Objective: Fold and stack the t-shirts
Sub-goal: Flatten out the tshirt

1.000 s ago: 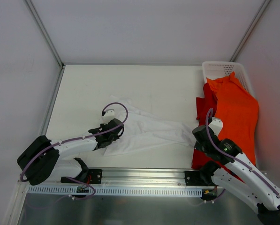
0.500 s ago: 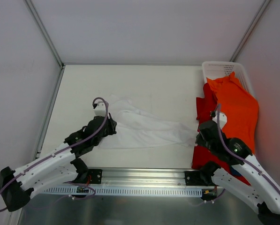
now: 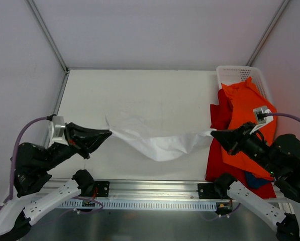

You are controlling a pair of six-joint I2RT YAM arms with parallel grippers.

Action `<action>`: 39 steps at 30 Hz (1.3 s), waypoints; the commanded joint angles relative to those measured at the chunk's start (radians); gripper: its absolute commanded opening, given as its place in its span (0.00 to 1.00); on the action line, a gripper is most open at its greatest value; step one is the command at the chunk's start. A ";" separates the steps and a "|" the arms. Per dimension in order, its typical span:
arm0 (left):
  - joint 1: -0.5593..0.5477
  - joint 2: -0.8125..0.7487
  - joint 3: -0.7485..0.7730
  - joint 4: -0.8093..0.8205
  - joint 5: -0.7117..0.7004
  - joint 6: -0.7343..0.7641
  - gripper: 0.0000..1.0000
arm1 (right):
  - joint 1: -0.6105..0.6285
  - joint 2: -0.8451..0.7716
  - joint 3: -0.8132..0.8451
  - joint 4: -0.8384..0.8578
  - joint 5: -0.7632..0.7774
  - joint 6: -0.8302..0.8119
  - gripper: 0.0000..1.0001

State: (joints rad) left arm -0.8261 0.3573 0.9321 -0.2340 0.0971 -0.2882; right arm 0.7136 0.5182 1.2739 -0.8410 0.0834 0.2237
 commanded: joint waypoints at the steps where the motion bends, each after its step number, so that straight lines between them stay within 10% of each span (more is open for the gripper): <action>1: -0.008 -0.064 0.083 0.027 0.399 0.112 0.00 | 0.004 -0.056 0.025 0.152 -0.301 -0.076 0.00; 11: 0.050 -0.175 0.327 0.053 0.700 0.127 0.00 | -0.109 -0.274 0.067 0.355 -0.505 -0.136 0.00; 21: 0.404 -0.112 0.550 0.134 0.974 0.014 0.00 | -0.382 -0.354 0.090 0.565 -0.712 -0.112 0.00; 29: 0.410 0.040 0.199 0.076 0.658 0.256 0.00 | -0.450 -0.198 -0.125 0.511 -0.302 -0.184 0.00; 39: 0.642 0.788 0.066 0.257 0.296 0.296 0.00 | -0.450 0.409 -0.584 0.913 0.053 -0.135 0.00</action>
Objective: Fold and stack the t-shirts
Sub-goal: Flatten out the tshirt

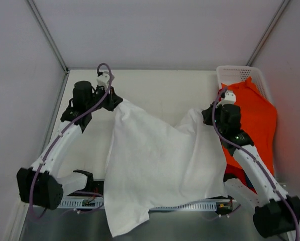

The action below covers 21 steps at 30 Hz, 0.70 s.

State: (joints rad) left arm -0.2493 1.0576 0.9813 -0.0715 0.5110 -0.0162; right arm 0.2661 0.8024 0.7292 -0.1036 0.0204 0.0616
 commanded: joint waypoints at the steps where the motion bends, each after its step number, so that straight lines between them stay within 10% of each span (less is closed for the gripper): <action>1: 0.074 0.147 0.035 0.107 -0.132 0.019 0.00 | -0.001 0.179 -0.059 0.249 0.113 0.053 0.00; 8: 0.084 0.608 0.207 0.127 -0.198 0.062 0.00 | 0.013 0.510 -0.013 0.328 0.111 0.031 0.00; 21: 0.113 0.975 0.583 0.081 -0.350 0.121 0.00 | 0.013 0.791 0.177 0.358 0.159 0.003 0.00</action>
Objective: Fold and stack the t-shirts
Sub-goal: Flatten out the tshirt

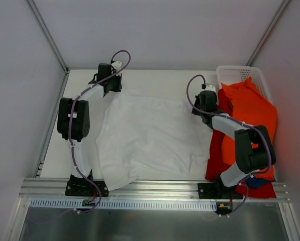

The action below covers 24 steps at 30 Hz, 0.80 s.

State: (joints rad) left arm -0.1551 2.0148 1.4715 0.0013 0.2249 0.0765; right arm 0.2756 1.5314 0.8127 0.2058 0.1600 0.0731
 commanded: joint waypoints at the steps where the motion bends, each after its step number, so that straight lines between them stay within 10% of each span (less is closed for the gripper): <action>1: 0.020 0.042 0.116 0.005 -0.084 0.026 0.00 | 0.005 0.088 0.120 0.046 0.003 -0.009 0.00; 3: 0.029 0.062 0.160 -0.026 -0.169 0.005 0.08 | 0.007 0.166 0.220 -0.011 0.004 -0.012 0.01; 4: 0.031 0.077 0.168 -0.023 -0.211 -0.004 0.45 | 0.008 0.191 0.259 -0.040 0.024 -0.007 0.10; 5: 0.032 0.088 0.174 -0.023 -0.254 -0.004 0.65 | 0.011 0.217 0.294 -0.064 0.035 -0.007 0.51; 8: 0.034 0.128 0.205 -0.020 -0.419 -0.003 0.99 | 0.022 0.286 0.407 -0.143 0.087 -0.012 0.99; 20: 0.016 -0.146 0.036 0.065 -0.524 -0.049 0.99 | 0.148 0.010 0.477 -0.428 0.521 -0.099 1.00; 24: 0.003 -0.240 -0.046 0.069 -0.297 -0.072 0.99 | 0.160 -0.108 0.497 -0.569 0.593 -0.017 0.99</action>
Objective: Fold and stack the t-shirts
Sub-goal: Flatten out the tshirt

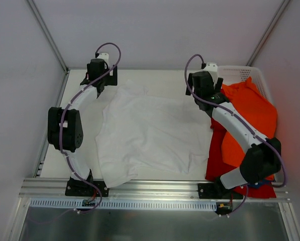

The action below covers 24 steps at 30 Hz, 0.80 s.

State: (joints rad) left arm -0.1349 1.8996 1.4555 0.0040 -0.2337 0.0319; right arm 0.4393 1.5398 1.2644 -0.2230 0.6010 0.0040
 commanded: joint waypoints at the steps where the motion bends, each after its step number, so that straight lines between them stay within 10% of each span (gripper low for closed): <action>1: -0.017 -0.134 -0.041 0.067 0.218 -0.045 0.99 | -0.002 -0.142 0.038 -0.159 0.148 0.063 0.99; 9: -0.019 0.073 0.075 -0.060 0.530 -0.153 0.77 | 0.045 -0.499 -0.230 -0.156 0.071 0.162 0.99; 17: -0.017 0.279 0.273 -0.168 0.553 -0.237 0.15 | 0.061 -0.744 -0.454 -0.141 0.016 0.209 0.72; 24: -0.017 0.354 0.324 -0.200 0.548 -0.230 0.03 | 0.061 -0.779 -0.510 -0.114 0.022 0.212 0.66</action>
State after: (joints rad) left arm -0.1509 2.2452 1.7111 -0.1787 0.2890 -0.1883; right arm 0.4946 0.7559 0.7605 -0.3710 0.6281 0.1989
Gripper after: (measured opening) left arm 0.030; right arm 0.665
